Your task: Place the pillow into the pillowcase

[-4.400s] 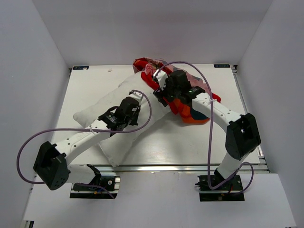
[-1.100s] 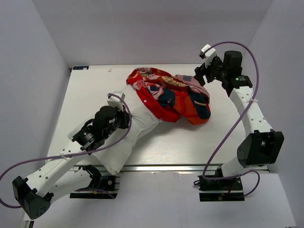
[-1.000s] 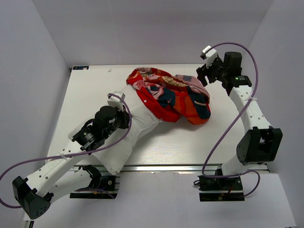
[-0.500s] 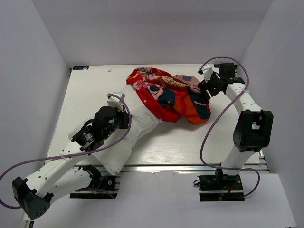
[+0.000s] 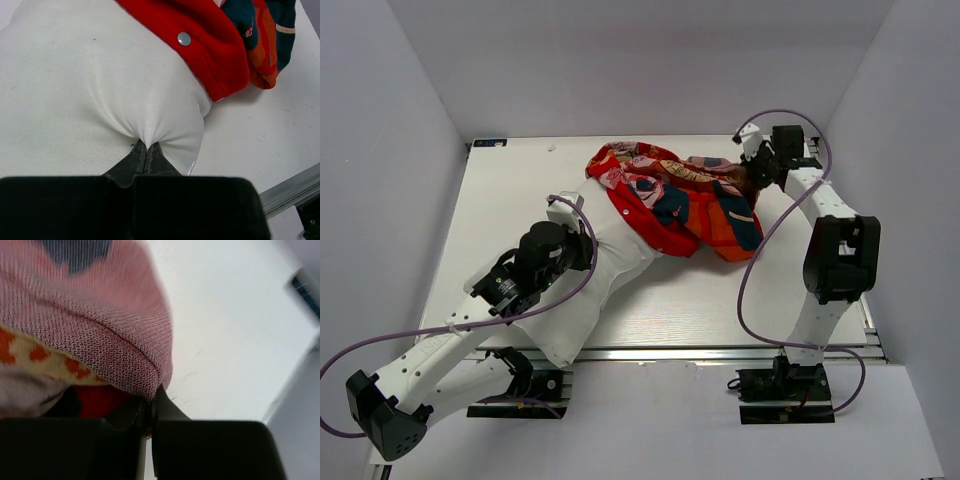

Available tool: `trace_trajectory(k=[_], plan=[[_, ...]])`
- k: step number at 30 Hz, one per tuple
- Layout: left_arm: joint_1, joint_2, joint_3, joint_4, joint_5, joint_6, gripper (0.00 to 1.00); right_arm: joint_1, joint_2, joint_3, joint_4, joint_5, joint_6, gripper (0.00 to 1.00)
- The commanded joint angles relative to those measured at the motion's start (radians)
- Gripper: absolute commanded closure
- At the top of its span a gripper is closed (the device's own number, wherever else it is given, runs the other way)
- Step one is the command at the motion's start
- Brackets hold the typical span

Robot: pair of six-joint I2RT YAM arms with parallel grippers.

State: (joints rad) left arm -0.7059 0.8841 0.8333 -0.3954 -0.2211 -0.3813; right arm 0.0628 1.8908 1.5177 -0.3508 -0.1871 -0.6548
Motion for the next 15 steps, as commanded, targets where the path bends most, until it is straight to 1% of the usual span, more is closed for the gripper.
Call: trace_trajectory(k=[1,2,3,5,6,7,8,9,10,11,12,13,14,15], plan=[[0.002,-0.014,0.052,0.076,0.026,0.004,1.00,0.055,-0.130,0.033,0.321,0.064,-0.012,1.00],[0.002,-0.013,0.047,0.081,0.034,0.008,1.00,0.092,-0.142,0.015,0.391,0.084,-0.031,1.00],[0.002,-0.010,0.046,0.085,0.045,0.010,1.00,0.110,-0.141,0.010,0.512,0.103,-0.038,1.00],[0.002,-0.007,0.046,0.095,0.052,0.016,1.00,0.173,-0.101,0.021,0.607,0.171,-0.054,1.00],[0.002,-0.005,0.046,0.098,0.057,0.018,1.00,0.193,-0.076,0.062,0.675,0.202,-0.071,1.00],[0.002,-0.004,0.046,0.101,0.058,0.021,1.00,0.230,-0.043,0.093,0.702,0.286,-0.084,1.00],[0.002,-0.004,0.044,0.102,0.063,0.022,1.00,0.247,0.049,0.139,0.710,0.335,-0.101,0.99],[0.002,-0.002,0.046,0.104,0.071,0.022,1.00,0.258,0.101,0.274,0.685,0.389,-0.112,0.94],[0.002,-0.001,0.046,0.108,0.075,0.022,1.00,0.265,0.163,0.362,0.650,0.494,-0.109,0.84],[0.002,0.000,0.046,0.110,0.078,0.019,1.00,0.270,0.285,0.459,0.606,0.546,-0.108,0.58],[0.002,0.001,0.044,0.112,0.083,0.016,1.00,0.269,0.339,0.561,0.551,0.587,-0.106,0.46],[0.002,0.000,0.044,0.119,0.089,0.013,1.00,0.267,0.390,0.751,0.445,0.625,-0.085,0.38],[0.003,-0.002,0.044,0.124,0.092,0.007,1.00,0.255,0.434,0.813,0.399,0.658,-0.069,0.29],[0.003,-0.004,0.044,0.130,0.097,0.001,1.00,0.247,0.429,0.838,0.374,0.660,-0.056,0.24]])
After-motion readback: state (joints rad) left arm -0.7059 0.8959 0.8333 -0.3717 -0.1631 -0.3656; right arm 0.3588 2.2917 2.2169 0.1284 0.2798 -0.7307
